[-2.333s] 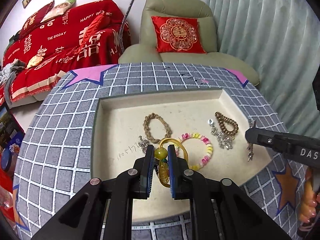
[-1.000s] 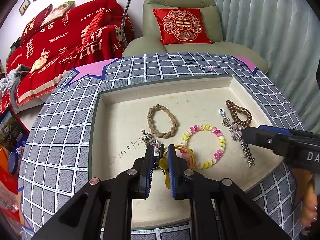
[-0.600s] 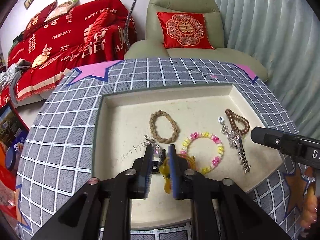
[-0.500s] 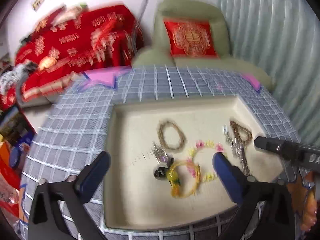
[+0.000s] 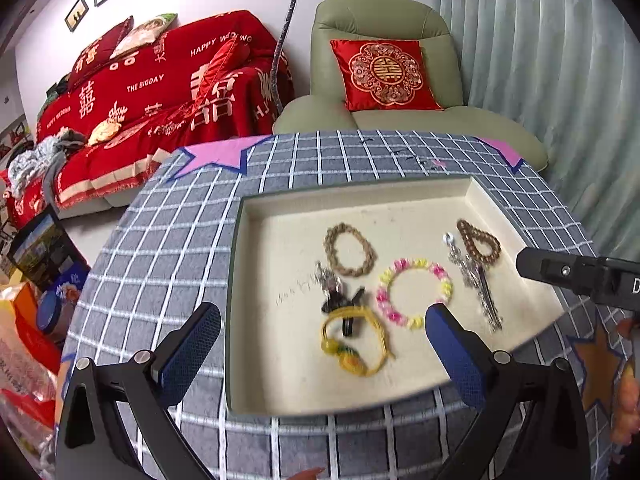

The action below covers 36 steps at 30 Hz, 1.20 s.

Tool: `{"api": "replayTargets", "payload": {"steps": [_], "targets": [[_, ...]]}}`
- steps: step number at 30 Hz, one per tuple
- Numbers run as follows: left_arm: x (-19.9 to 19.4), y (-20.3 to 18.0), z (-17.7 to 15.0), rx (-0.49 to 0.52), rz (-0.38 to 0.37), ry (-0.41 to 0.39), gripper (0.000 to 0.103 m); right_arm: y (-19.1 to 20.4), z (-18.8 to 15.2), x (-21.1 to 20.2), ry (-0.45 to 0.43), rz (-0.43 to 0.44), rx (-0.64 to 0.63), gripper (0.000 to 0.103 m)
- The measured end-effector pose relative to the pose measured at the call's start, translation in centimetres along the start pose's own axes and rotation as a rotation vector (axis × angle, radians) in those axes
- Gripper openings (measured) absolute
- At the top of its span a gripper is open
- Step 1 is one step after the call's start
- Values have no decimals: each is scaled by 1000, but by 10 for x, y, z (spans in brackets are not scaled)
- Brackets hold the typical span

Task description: Organize jewelry

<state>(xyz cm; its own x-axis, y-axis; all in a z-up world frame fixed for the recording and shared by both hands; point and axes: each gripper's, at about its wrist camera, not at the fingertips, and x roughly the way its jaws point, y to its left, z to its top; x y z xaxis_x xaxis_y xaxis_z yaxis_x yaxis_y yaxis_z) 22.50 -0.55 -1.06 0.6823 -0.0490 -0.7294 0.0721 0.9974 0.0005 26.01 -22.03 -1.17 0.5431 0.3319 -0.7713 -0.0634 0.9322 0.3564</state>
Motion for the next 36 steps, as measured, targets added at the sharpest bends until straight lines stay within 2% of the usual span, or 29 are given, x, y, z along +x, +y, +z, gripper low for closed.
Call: {"api": "replayTargets", "payload": {"steps": [11, 17, 26, 36], "targets": [[-37, 0, -35, -15, 6, 0, 103, 9, -43, -28, -24, -24, -53, 88], [-70, -3, -57, -7, 29, -52, 103, 19, -75, -47, -50, -87, -103, 88], [-105, -3, -91, -28, 38, -90, 103, 39, -125, -92, -156, -164, -169, 88], [-120, -4, -105, -37, 74, -132, 103, 50, -144, -112, -215, -208, -198, 88]]}}
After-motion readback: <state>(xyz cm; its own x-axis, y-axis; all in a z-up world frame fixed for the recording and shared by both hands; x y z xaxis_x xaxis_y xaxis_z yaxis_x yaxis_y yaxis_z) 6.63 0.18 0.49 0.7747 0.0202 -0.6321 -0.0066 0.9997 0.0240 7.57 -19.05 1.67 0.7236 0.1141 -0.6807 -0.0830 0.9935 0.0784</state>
